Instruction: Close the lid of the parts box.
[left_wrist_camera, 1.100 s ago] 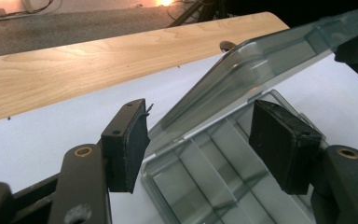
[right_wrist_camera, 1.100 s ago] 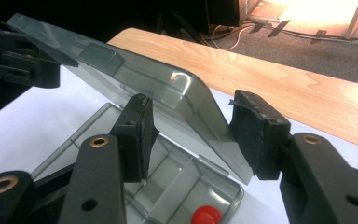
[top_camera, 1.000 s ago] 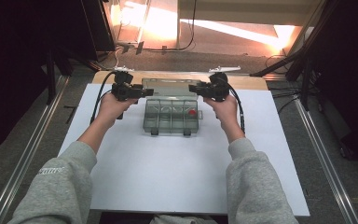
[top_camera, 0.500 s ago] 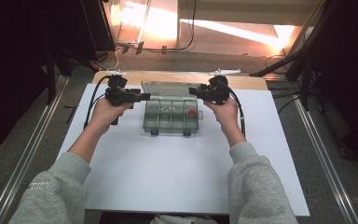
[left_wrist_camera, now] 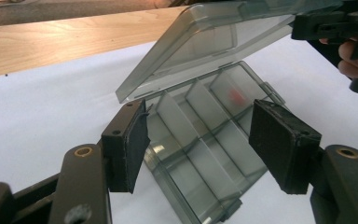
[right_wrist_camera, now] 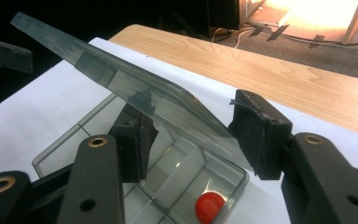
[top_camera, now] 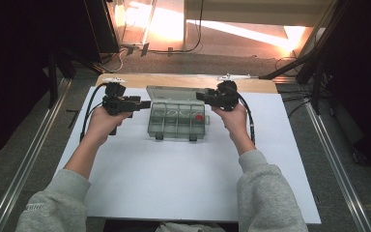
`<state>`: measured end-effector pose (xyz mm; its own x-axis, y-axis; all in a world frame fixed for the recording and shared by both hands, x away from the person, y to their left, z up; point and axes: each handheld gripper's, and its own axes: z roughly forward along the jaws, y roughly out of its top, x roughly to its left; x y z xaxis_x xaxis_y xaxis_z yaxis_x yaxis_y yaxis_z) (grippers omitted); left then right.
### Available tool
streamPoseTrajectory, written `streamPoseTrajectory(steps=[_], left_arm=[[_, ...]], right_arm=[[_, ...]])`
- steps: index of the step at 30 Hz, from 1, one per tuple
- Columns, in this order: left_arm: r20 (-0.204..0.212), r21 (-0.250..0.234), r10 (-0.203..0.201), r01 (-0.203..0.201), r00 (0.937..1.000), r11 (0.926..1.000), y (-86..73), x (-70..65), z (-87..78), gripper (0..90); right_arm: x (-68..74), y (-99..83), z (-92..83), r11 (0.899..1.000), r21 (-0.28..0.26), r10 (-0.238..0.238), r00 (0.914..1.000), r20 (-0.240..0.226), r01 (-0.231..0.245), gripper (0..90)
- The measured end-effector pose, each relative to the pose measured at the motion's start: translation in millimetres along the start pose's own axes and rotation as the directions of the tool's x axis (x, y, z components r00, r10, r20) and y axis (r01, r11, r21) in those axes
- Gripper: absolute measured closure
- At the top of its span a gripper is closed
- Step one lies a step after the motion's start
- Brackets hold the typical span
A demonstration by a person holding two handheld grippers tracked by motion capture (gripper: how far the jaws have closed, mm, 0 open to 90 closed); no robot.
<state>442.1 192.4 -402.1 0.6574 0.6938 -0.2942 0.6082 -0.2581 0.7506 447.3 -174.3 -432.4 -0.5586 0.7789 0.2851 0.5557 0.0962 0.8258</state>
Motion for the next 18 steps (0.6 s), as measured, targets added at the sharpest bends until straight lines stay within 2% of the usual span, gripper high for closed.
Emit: streamPoseTrajectory(steps=[6, 7, 9, 10, 16, 18], left_arm=[[0.017, -0.013, -0.017, 0.017, 0.9997, 0.9998, -7.1, 0.4, -4.3, 38.8], [0.015, -0.014, -0.017, 0.018, 0.9997, 0.9997, -8.1, 0.5, -4.8, 42.3], [0.042, -0.022, -0.015, 0.016, 0.999, 0.9996, -9.4, 0.8, -5.8, 49.0], [0.053, -0.018, -0.017, 0.018, 0.9984, 0.9997, -9.2, 0.7, -6.4, 49.6], [0.077, -0.01, -0.018, 0.018, 0.9968, 0.9998, -7.9, -0.4, -10.9, 65.7], [0.113, 0.013, -0.017, 0.016, 0.9934, 0.9998, -8.0, -0.5, -10.0, 71.8]], right_arm=[[2.4, -3.8, -1.7, 1.0, 0.0, -0.013, 0.9999, -0.01, 0.013, 46.8], [2.9, -4.3, -2.1, 1.0, 0.004, -0.018, 0.9998, -0.012, 0.018, 46.4], [4.3, -5.4, -2.9, 1.0, 0.008, -0.027, 0.9996, -0.01, 0.027, 45.9], [4.8, -6.0, -3.1, 0.999, 0.007, -0.032, 0.9995, -0.007, 0.032, 45.5], [5.8, -9.0, -5.7, 0.999, 0.009, -0.031, 0.9995, -0.004, 0.031, 43.7], [5.8, -9.9, -7.2, 0.999, 0.012, -0.033, 0.9995, 0.003, 0.032, 43.6]])
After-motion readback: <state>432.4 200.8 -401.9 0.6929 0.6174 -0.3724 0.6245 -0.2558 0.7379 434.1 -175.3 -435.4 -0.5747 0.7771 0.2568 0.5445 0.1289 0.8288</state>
